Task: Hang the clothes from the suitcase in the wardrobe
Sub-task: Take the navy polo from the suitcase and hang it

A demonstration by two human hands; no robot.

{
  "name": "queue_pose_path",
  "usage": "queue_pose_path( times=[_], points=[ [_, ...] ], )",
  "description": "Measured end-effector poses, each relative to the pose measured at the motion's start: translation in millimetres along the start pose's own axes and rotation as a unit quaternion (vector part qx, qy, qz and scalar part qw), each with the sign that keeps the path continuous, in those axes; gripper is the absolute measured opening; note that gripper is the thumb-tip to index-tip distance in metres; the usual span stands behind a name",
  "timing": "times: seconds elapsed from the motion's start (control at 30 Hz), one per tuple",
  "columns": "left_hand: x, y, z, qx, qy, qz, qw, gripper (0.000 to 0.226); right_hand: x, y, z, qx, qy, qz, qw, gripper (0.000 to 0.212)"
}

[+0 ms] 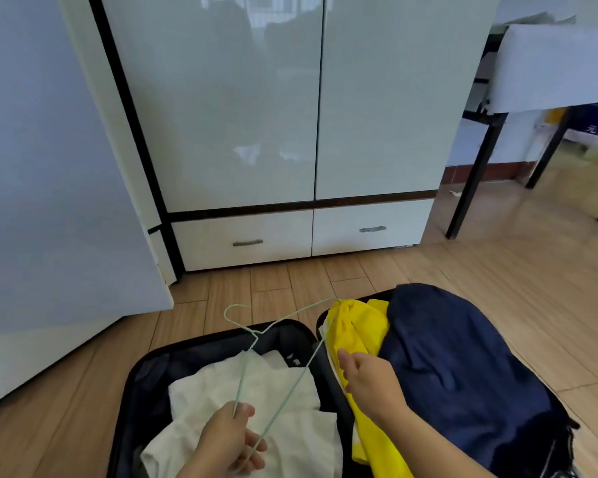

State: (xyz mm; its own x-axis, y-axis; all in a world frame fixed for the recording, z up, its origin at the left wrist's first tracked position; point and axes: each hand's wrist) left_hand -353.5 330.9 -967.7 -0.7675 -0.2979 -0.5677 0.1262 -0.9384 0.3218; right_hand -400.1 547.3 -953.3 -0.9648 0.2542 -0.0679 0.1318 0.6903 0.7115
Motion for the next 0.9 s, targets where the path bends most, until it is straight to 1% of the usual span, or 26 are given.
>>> queue_pose_path(
  times=[0.1, 0.13, 0.17, 0.23, 0.33, 0.37, 0.4, 0.43, 0.5, 0.6, 0.63, 0.67, 0.7, 0.73, 0.77, 0.8, 0.83, 0.9],
  points=[
    [8.0, -6.3, -17.3, 0.068, 0.032, 0.019, 0.997, 0.018, -2.7, 4.1, 18.1, -0.053, -0.003, 0.004, 0.999, 0.052],
    [10.9, -9.1, -19.5, 0.118, 0.025, 0.024, 0.992, 0.016, -3.0, 8.0, 22.3, -0.071, -0.006, 0.012, 0.997, 0.051],
    [11.8, -9.2, -19.1, 0.196, -0.001, 0.03, 0.98, 0.014, -3.1, 12.3, 25.8, -0.084, -0.009, 0.018, 0.996, 0.049],
    [11.2, -11.3, -9.7, 0.341, -0.049, 0.053, 0.937, 0.017, -1.1, 20.7, 35.3, -0.118, -0.018, 0.029, 0.992, 0.04],
    [9.7, -14.9, 5.6, 0.436, -0.069, 0.105, 0.891, 0.026, 1.5, 32.9, 43.0, -0.157, -0.056, 0.06, 0.984, 0.024],
    [10.7, -19.1, 11.9, 0.448, -0.079, 0.118, 0.883, 0.026, 2.9, 39.2, 45.5, -0.171, -0.075, 0.077, 0.979, 0.019],
    [13.6, -24.1, 17.3, 0.454, -0.097, 0.12, 0.877, 0.026, 4.9, 45.6, 47.4, -0.182, -0.098, 0.092, 0.974, 0.019],
    [14.4, -31.7, 23.2, 0.453, -0.124, 0.118, 0.875, 0.027, 7.2, 52.9, 51.2, -0.193, -0.136, 0.104, 0.966, 0.028],
    [13.5, -50.4, 34.9, 0.414, -0.175, 0.109, 0.887, 0.031, 7.2, 67.9, 59.5, -0.17, -0.218, 0.138, 0.951, 0.048],
    [3.2, -82.6, 54.4, 0.352, -0.246, 0.069, 0.901, 0.031, 2.3, 93.0, 79.5, -0.078, -0.374, 0.184, 0.906, 0.077],
    [-1.5, -93.2, 60.3, 0.335, -0.267, 0.053, 0.902, 0.029, 2.5, 100.6, 95.0, -0.035, -0.421, 0.193, 0.886, 0.082],
    [-6.6, -102.3, 64.4, 0.321, -0.285, 0.038, 0.903, 0.028, 4.6, 105.5, 115.9, 0.04, -0.453, 0.201, 0.868, 0.083],
    [-10.8, -110.1, 67.5, 0.306, -0.298, 0.024, 0.904, 0.028, 5.7, 108.1, 134.1, 0.131, -0.475, 0.19, 0.849, 0.081],
    [-14.6, -117.3, 69.7, 0.292, -0.306, 0.009, 0.906, 0.03, 10.7, 105.0, 171.4, 0.179, -0.48, 0.161, 0.843, 0.08],
    [-18.1, -123.4, 71.5, 0.278, -0.309, -0.004, 0.91, 0.032, 18.7, 98.7, 211.8, 0.201, -0.486, 0.153, 0.836, 0.078],
    [-21.6, -129.6, 73.5, 0.268, -0.312, -0.014, 0.912, 0.033, 23.3, 97.7, 233.0, 0.239, -0.492, 0.155, 0.823, 0.071],
    [-24.3, -133.8, 75.4, 0.261, -0.316, -0.02, 0.912, 0.033, 19.3, 97.9, 235.5, 0.275, -0.49, 0.164, 0.811, 0.055],
    [-29.3, -142.0, 78.2, 0.255, -0.328, -0.023, 0.909, 0.033, -4.8, 114.3, 181.0, 0.3, -0.467, 0.183, 0.812, 0.013]
  ],
)
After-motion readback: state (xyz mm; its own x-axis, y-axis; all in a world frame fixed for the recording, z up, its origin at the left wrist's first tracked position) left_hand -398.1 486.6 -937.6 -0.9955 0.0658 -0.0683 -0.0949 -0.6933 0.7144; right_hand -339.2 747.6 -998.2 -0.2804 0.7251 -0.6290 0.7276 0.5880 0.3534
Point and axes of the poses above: each hand's wrist, its own x-axis towards the middle knuckle, its own y-axis out of the back of the hand, z = x × y, and after that the axes turned 7 degrees about z, right-handed
